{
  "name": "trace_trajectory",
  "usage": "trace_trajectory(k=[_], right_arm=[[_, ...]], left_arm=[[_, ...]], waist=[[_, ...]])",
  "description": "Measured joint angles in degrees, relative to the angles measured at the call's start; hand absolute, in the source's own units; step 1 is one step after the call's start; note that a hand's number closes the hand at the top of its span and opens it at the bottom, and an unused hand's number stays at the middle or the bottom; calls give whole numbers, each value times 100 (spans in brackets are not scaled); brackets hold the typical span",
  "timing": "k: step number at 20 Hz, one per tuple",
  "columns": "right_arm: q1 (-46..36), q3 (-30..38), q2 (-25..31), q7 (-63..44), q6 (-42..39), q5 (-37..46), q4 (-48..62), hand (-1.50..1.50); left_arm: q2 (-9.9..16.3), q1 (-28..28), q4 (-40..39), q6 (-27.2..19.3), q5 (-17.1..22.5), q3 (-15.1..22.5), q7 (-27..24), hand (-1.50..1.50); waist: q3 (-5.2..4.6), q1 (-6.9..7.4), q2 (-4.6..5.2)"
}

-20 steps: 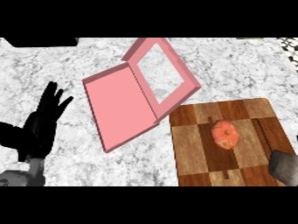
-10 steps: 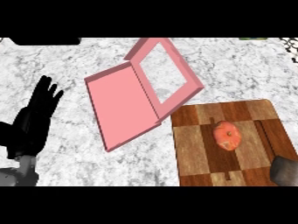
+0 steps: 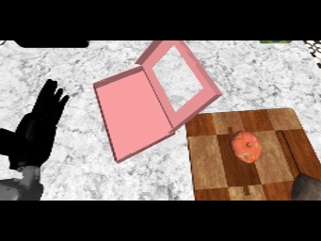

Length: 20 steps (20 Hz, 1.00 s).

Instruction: Pick the squash from the cutting board and place it in the cardboard box

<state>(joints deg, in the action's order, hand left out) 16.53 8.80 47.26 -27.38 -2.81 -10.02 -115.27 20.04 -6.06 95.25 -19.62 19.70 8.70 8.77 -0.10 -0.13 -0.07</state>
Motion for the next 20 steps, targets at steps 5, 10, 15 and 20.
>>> trace_trajectory(k=[5, 10, 15, 20], right_arm=[[-487, -244, -361, -696, -77, 156, -333, -150], [-982, -621, -641, -1608, -94, 590, -522, -150], [-1312, -842, -1132, -1908, -229, 942, -335, -150], [-1219, -1062, -1669, -1743, -279, 1486, -134, -150]], left_arm=[[-196, -9, -167, 128, -151, -65, -130, 0], [-171, -31, -242, 404, -116, -313, -72, 0], [-272, -50, -118, 474, -240, -420, 129, 0], [-439, 49, 37, 478, -448, -463, 188, 0]], waist=[[4, 12, 5], [6, 27, 8], [9, 25, 7], [9, 15, 5]])
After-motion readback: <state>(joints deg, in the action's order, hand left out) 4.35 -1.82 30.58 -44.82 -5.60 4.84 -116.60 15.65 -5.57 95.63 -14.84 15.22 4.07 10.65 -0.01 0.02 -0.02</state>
